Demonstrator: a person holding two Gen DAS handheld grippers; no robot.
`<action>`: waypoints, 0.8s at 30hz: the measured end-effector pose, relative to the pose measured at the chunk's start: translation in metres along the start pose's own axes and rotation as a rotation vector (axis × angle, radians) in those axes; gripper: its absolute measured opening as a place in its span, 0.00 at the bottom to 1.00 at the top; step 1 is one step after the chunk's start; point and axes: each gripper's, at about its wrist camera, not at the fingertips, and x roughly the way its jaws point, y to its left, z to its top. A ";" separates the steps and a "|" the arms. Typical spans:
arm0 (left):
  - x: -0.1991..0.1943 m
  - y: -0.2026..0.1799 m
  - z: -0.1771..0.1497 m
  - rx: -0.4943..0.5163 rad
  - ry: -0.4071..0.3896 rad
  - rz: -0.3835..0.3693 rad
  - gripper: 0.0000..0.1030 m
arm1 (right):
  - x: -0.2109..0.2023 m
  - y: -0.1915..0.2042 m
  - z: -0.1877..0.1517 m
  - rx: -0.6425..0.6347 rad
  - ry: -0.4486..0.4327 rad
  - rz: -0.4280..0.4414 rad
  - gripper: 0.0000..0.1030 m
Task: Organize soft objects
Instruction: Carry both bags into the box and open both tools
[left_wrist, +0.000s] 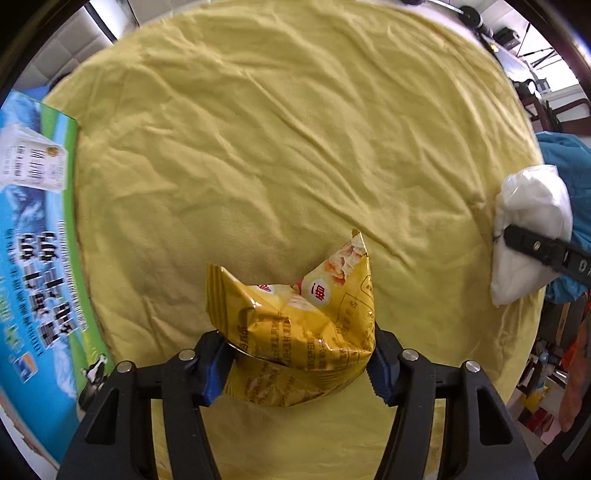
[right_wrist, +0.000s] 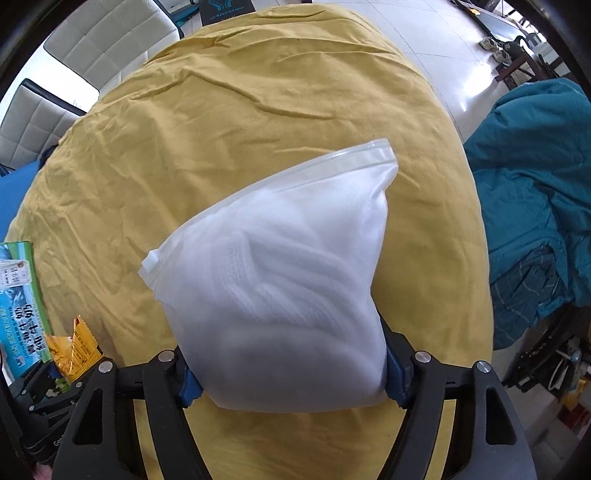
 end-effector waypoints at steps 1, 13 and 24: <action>-0.005 0.002 -0.002 0.000 -0.014 0.001 0.57 | -0.002 -0.001 -0.008 0.005 -0.005 0.007 0.74; -0.081 0.006 -0.038 0.023 -0.188 0.023 0.57 | -0.053 0.046 -0.085 -0.006 -0.078 0.086 0.74; -0.165 0.060 -0.052 -0.010 -0.317 -0.040 0.57 | -0.129 0.104 -0.125 -0.039 -0.181 0.162 0.74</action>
